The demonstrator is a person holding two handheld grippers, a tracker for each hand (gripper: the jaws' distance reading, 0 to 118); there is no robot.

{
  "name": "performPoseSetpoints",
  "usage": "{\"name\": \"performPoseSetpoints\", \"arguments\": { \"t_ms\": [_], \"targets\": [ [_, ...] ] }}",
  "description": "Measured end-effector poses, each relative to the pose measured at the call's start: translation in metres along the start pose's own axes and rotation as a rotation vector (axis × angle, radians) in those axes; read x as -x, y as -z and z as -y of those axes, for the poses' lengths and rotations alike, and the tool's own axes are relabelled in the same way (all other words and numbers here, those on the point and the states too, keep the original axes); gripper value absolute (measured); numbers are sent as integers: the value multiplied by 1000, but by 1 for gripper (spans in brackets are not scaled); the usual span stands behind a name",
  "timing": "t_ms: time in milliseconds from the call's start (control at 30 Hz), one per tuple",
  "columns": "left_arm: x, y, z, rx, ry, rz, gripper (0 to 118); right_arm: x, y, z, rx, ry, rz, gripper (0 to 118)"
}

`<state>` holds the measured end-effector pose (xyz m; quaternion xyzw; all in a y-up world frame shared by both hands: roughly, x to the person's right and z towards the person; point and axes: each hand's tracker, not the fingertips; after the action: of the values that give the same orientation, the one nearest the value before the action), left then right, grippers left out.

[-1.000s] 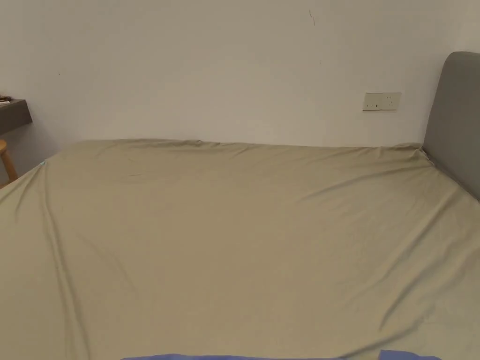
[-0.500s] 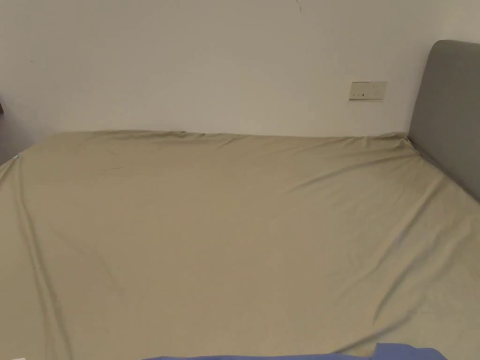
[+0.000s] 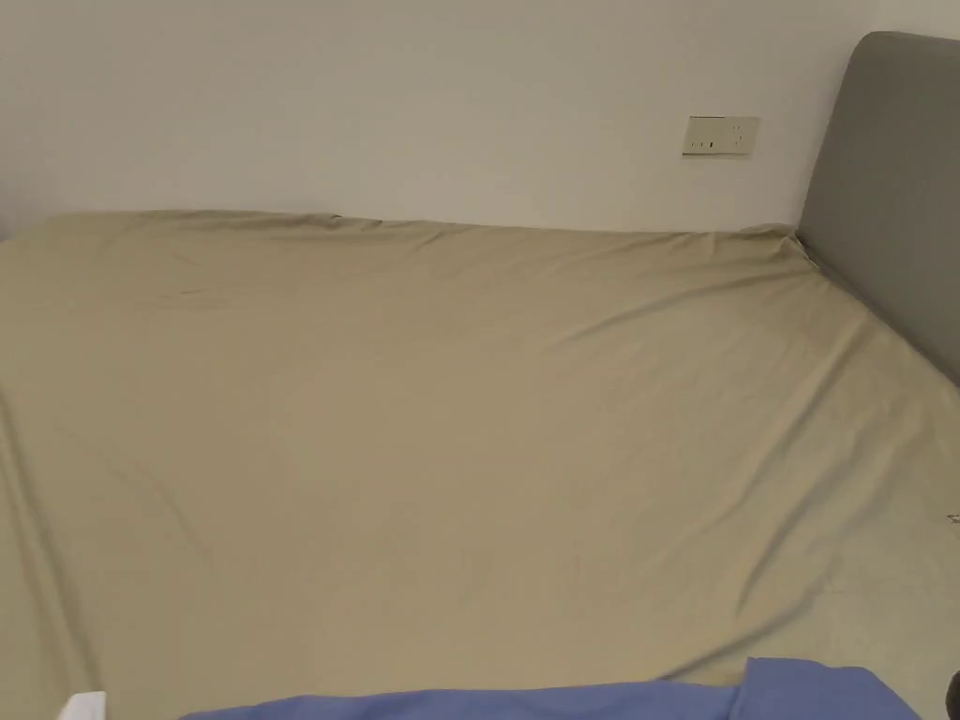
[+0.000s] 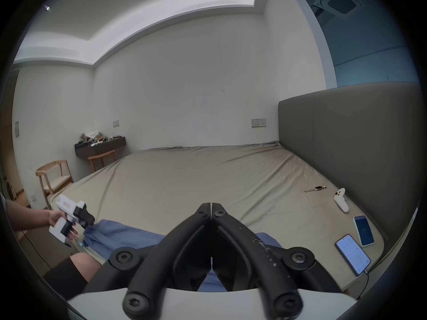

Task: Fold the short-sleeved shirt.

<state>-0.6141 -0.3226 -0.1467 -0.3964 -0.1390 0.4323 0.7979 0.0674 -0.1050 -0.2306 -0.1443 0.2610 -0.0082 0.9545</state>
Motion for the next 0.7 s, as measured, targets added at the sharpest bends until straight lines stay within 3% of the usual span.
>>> {"name": "performPoseSetpoints", "arguments": {
  "t_ms": [67, 133, 167, 200, 233, 300, 333, 367, 400, 467, 500, 700],
  "targets": [
    [5, -4, -10, -65, 56, 21, 118, 3, 1, 0, -3, -5, 2, 1],
    [-13, 22, 5, -54, -72, 16, 118, 8, 1, -1, 1, -16, -7, 1],
    [-13, 18, 3, -63, -97, 28, 111, 10, 1, -1, 3, -27, -9, 1],
    [-9, 13, 0, -80, -120, 55, 68, 13, 1, 0, 3, -44, -4, 1],
    [-17, 20, 8, -84, -119, 15, 10, 14, 1, 0, 7, -52, -7, 1],
    [-17, 17, 10, -59, -52, -175, 6, 14, 1, -1, 8, -55, -14, 1],
    [-15, 18, 13, -18, -95, -36, 6, 14, 1, -1, 8, -55, -12, 1],
    [-60, 16, 27, -3, -102, -4, 6, 14, 1, -1, 8, -54, -13, 1],
    [-68, 14, 31, -40, -72, -60, 6, 12, 1, -1, 6, -53, -13, 1],
    [-75, 7, 35, -96, -110, -24, 6, 11, 0, -2, 3, -46, -9, 1],
    [-30, -19, 7, -105, -118, -14, 6, 10, -1, -3, 3, -43, -11, 1],
    [-64, -53, -11, -99, 6, -141, 6, 5, -11, -4, -11, -50, -7, 1]
  ]
}}
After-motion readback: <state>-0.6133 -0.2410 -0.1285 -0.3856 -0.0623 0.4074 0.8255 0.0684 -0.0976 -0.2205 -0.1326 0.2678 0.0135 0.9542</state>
